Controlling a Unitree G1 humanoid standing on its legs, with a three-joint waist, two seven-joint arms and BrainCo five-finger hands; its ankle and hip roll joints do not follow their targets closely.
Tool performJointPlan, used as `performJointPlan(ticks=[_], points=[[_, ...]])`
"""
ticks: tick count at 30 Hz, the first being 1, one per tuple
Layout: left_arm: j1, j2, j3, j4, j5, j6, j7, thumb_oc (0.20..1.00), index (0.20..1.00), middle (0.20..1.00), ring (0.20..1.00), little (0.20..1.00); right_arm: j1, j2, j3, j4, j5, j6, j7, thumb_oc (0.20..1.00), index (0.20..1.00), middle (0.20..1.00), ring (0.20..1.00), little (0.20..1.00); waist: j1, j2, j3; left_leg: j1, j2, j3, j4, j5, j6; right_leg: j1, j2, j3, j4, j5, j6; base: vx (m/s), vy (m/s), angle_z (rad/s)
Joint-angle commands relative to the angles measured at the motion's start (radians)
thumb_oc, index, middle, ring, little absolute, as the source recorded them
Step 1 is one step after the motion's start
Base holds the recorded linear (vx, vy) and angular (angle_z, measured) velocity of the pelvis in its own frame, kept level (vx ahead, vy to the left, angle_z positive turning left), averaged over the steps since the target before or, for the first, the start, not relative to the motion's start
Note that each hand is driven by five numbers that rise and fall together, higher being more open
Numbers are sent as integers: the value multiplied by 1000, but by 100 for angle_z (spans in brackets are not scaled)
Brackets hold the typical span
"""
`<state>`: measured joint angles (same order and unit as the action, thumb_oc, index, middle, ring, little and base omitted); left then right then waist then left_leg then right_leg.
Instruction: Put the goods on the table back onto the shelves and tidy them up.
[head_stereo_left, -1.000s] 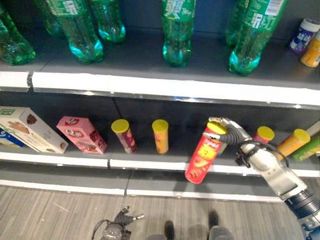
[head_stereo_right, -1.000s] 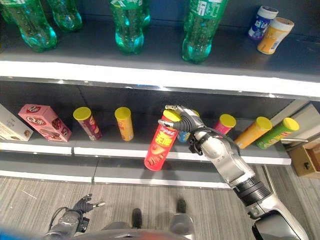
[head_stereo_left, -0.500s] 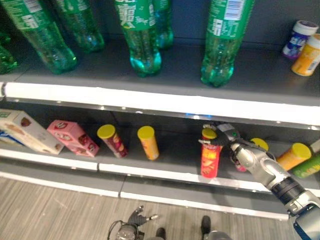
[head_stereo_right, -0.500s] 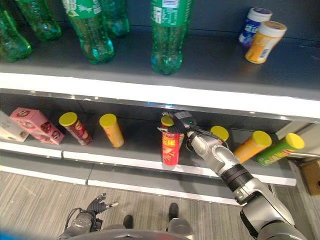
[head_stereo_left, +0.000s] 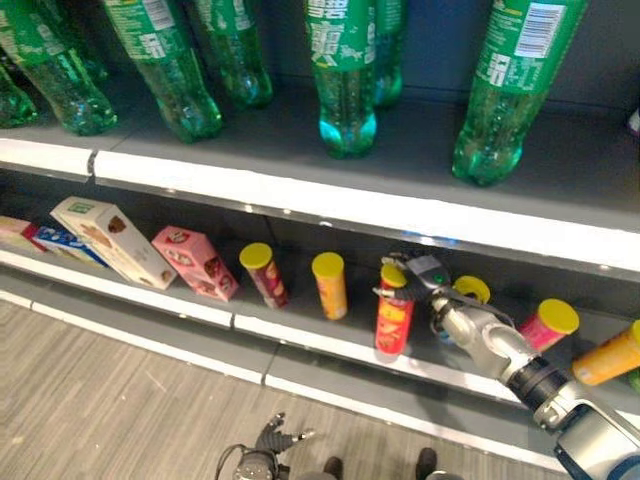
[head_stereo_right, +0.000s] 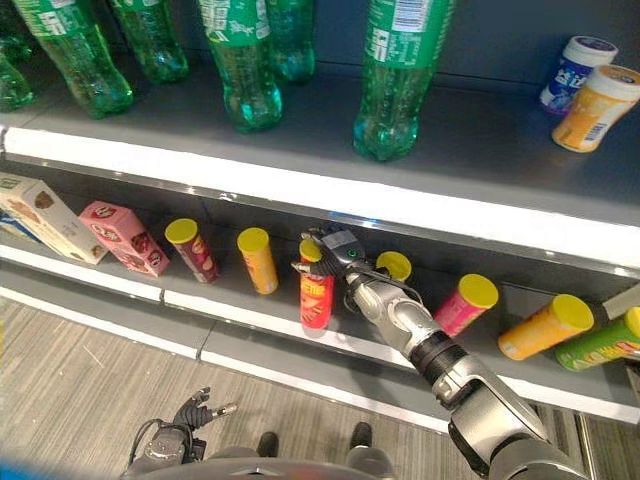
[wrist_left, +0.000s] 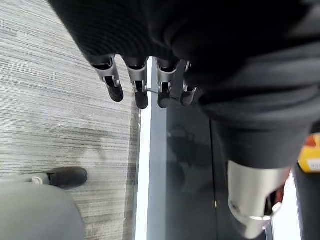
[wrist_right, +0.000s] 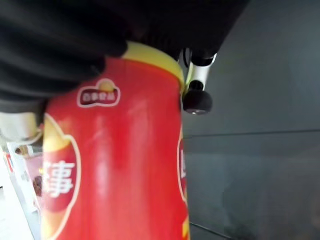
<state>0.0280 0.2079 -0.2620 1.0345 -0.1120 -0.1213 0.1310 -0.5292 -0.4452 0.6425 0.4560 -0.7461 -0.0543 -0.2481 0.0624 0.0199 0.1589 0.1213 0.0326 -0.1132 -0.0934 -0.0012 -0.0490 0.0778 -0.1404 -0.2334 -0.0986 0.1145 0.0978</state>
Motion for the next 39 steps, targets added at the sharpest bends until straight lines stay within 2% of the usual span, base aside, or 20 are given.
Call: performJointPlan(ticks=[1, 3, 6, 11, 12, 19, 25, 26, 32, 39], points=[[-58, 46, -58, 11, -26, -25, 21, 1000, 1000, 1000, 1000, 1000, -128, 17, -14, 57, 6, 10, -101, 200, 200, 200, 200, 200, 13, -57, -3, -61, 13, 82, 93, -98, -11, 89, -106, 12, 95, -191, 87, 17, -14, 25], [-52, 49, -62, 3, -39, -28, 20, 1000, 1000, 1000, 1000, 1000, -149, 4, -30, 164, 15, 34, -138, 200, 200, 200, 200, 200, 31, -51, -4, -66, 8, 67, 92, -93, -13, 95, -113, -14, 100, -191, 93, 21, -23, 38], [-42, 58, -71, -2, -35, -25, 11, 1000, 1000, 1000, 1000, 1000, -160, -20, -28, 223, 16, 45, -144, 200, 200, 200, 200, 200, 50, -40, 1, -69, 4, 51, 92, -99, -17, 99, -118, -33, 112, -202, 95, 53, -27, 25], [-28, 59, -89, -7, -33, -28, 6, 1000, 1000, 1000, 1000, 1000, -182, -41, -35, 257, 26, 55, -169, 200, 200, 200, 200, 200, 65, -26, 12, -96, -5, 36, 110, -99, -16, 87, -123, -47, 125, -204, 98, 7, 5, 20], [-25, 62, -100, -24, -35, -27, 3, 1000, 1000, 1000, 1000, 1000, -192, -56, -42, 252, 26, 63, -184, 200, 200, 200, 200, 200, 73, -15, 30, -120, -8, 27, 122, -97, -15, 65, -126, -50, 139, -206, 100, -43, 18, 6], [-27, 73, -124, -76, -47, -34, 7, 1000, 1000, 1000, 1000, 1000, -233, -72, -64, 248, 41, 81, -230, 200, 200, 200, 200, 200, 87, 10, 82, -197, -9, 19, 168, -94, -13, 6, -128, -43, 156, -205, 99, -66, 19, 6], [-65, 75, -148, -110, -64, -40, 27, 1000, 1000, 1000, 1000, 1000, -268, -93, -89, 245, 64, 104, -279, 200, 200, 200, 200, 200, 89, 28, 127, -267, -10, 15, 201, -87, -15, -52, -133, -35, 170, -205, 94, -85, 17, 3], [-44, 94, -159, -208, -74, -44, 21, 1000, 1000, 1000, 1000, 1000, -278, -121, -109, 232, 61, 112, -293, 200, 200, 200, 200, 200, 90, 46, 150, -293, -11, 12, 211, -83, -16, -76, -137, -38, 176, -202, 94, -55, 14, -4], [-22, 114, -161, -303, -86, -38, 12, 1000, 1000, 1000, 1000, 1000, -284, -166, -144, 215, 53, 131, -324, 200, 200, 200, 200, 200, 91, 63, 159, -308, -15, 14, 202, -74, -16, -87, -140, -41, 168, -195, 95, -15, 19, 1], [9, 129, -141, -380, -85, -27, 1, 1000, 1000, 1000, 1000, 1000, -256, -182, -184, 138, 22, 146, -348, 200, 200, 200, 200, 200, 86, 62, 151, -298, -20, 19, 195, -86, -10, -77, -142, -35, 153, -192, 98, 5, 3, 0]])
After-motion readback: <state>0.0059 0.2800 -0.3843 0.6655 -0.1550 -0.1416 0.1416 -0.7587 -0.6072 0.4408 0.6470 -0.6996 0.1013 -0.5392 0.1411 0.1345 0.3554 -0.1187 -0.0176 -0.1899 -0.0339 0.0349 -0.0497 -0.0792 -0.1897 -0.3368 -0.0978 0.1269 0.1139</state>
